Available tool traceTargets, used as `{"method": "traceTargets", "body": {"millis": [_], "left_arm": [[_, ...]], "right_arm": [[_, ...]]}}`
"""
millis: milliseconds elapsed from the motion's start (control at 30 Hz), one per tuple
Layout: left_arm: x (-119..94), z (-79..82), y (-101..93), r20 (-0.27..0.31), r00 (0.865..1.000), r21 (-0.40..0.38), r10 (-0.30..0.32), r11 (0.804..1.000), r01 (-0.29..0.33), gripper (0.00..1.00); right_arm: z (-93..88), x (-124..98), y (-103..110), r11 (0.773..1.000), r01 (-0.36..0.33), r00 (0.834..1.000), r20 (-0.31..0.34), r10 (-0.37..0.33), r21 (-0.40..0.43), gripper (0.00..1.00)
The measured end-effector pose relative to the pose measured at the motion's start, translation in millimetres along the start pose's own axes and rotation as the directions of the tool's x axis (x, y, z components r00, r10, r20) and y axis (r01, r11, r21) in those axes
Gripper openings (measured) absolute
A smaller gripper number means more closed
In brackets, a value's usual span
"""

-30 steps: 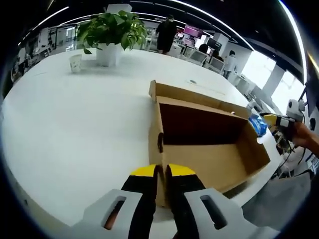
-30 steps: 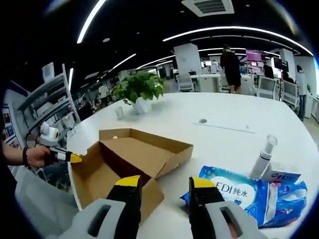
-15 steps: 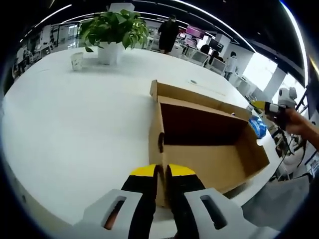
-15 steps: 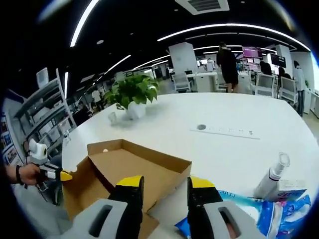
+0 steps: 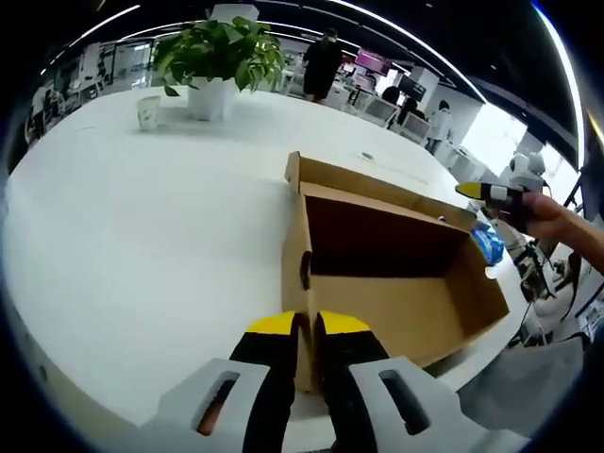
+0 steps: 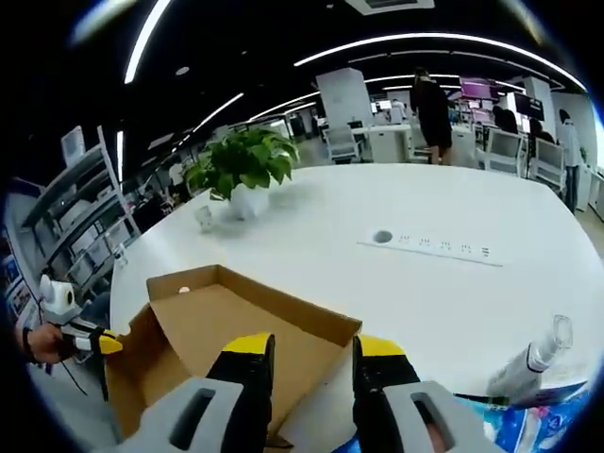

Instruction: Operate the shoe box by opening the lid, removing the specified soft item, and placing it in the target area until the item is outside and the box remains undamaged.

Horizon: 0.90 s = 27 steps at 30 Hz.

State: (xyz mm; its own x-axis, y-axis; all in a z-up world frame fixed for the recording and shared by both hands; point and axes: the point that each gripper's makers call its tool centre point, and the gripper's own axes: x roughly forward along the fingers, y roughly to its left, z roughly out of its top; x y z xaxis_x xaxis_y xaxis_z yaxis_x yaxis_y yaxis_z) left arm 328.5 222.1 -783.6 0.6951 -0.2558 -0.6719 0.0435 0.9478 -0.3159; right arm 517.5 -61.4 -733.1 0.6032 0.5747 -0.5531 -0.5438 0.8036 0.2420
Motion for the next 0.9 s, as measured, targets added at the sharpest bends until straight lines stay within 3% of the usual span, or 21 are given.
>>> {"method": "traceTargets", "body": {"millis": [200, 433, 567, 700, 733, 800, 900], "left_arm": [[0.3, 0.0, -0.1, 0.003, 1.000, -0.010, 0.001, 1.000, -0.001, 0.06], [-0.3, -0.5, -0.9, 0.004, 1.000, -0.010, 0.007, 1.000, -0.007, 0.06], [-0.7, -0.7, -1.0, 0.004, 1.000, -0.008, 0.012, 1.000, -0.012, 0.06], [-0.9, -0.8, -1.2, 0.004, 1.000, -0.011, 0.015, 1.000, -0.015, 0.05], [-1.2, -0.8, -1.7, 0.004, 1.000, -0.010, 0.015, 1.000, -0.015, 0.05], [-1.6, -1.3, -1.8, 0.001, 1.000, -0.003, 0.017, 1.000, -0.017, 0.05], [-1.9, -1.2, -1.3, 0.001, 1.000, -0.004, 0.017, 1.000, -0.017, 0.05]], "right_arm": [[-2.5, 14.9, -7.0, 1.000, 0.008, 0.999, -0.033, -0.008, 0.008, 0.28], [-18.9, 32.2, -19.7, 0.998, 0.054, 0.993, -0.105, -0.049, 0.039, 0.27], [-32.2, 32.9, -18.3, 0.993, 0.092, 0.985, -0.156, -0.078, 0.081, 0.26], [-32.5, 30.4, -17.5, 0.987, 0.118, 0.982, -0.159, -0.099, 0.111, 0.24], [-32.3, 30.5, -17.8, 0.986, 0.120, 0.982, -0.160, -0.101, 0.114, 0.23], [-41.8, 27.6, -15.5, 0.986, 0.134, 0.968, -0.224, -0.109, 0.097, 0.23], [-42.1, 34.2, -15.0, 0.989, 0.118, 0.966, -0.241, -0.094, 0.089, 0.21]]}}
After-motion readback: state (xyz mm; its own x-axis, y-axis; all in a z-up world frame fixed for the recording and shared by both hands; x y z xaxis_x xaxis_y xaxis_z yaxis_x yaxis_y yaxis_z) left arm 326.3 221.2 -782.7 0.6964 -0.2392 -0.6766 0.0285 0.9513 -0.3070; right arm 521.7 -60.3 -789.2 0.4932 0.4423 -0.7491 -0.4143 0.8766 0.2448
